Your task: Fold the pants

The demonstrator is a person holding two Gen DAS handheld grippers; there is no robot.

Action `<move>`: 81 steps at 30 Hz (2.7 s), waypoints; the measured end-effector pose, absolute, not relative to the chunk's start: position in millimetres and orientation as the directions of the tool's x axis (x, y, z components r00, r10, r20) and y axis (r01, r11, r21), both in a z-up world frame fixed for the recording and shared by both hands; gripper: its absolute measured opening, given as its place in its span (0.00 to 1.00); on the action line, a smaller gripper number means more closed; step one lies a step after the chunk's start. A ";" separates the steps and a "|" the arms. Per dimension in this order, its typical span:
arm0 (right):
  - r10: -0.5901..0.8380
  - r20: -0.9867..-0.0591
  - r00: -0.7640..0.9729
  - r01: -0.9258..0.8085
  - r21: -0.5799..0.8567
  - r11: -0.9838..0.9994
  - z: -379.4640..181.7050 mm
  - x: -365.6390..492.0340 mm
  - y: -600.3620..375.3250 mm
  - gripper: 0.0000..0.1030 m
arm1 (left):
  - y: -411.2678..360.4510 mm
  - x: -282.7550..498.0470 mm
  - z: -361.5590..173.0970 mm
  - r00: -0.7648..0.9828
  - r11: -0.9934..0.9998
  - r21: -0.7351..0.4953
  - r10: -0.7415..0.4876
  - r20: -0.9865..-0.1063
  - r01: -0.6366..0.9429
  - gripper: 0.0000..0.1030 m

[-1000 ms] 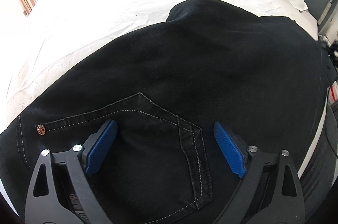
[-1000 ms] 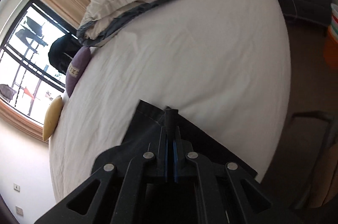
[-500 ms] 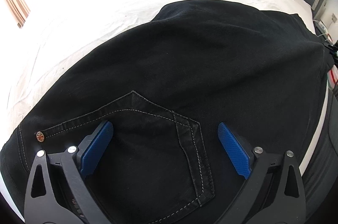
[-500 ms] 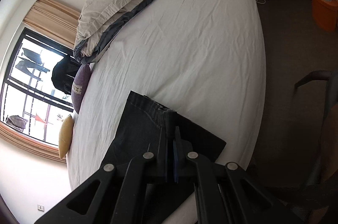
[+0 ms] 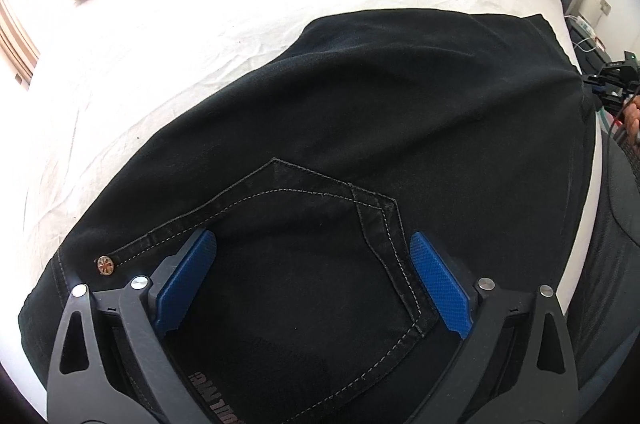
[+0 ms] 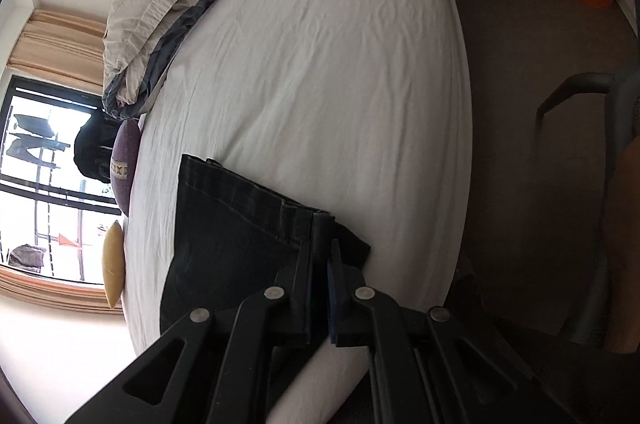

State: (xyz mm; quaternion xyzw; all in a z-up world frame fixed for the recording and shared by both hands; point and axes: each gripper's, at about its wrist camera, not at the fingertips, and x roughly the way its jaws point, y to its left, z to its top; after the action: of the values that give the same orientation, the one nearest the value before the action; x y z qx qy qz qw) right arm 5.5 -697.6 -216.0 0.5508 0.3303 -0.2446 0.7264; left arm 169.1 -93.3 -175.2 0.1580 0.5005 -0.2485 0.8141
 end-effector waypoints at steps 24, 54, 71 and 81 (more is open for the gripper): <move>0.543 -0.648 0.533 0.481 0.761 0.436 -219.4 59.2 -494.9 0.45 | -107.1 96.2 -184.6 0.375 0.801 0.017 -0.262 -0.889 0.599 0.91; 0.433 -0.778 0.456 0.486 0.625 0.611 -201.3 37.7 -467.2 0.04 | -50.3 94.0 -143.9 0.485 0.886 -0.020 -0.273 -0.831 0.464 0.84; 0.468 -0.667 0.580 0.235 0.687 0.688 -135.0 101.4 -494.1 0.14 | -173.6 142.1 -208.2 0.368 0.827 -0.037 -0.290 -0.884 0.562 0.84; 0.477 -0.677 0.561 0.343 0.714 0.610 -226.7 208.6 -551.6 0.00 | -170.8 139.3 -212.5 0.375 0.826 -0.024 -0.281 -0.883 0.564 0.84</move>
State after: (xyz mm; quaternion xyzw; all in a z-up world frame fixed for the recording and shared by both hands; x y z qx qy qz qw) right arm 208.6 -551.6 -226.7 0.4395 0.4664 0.0437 0.7665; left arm 139.3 -170.8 -212.5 0.1424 0.4955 -0.2586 0.8169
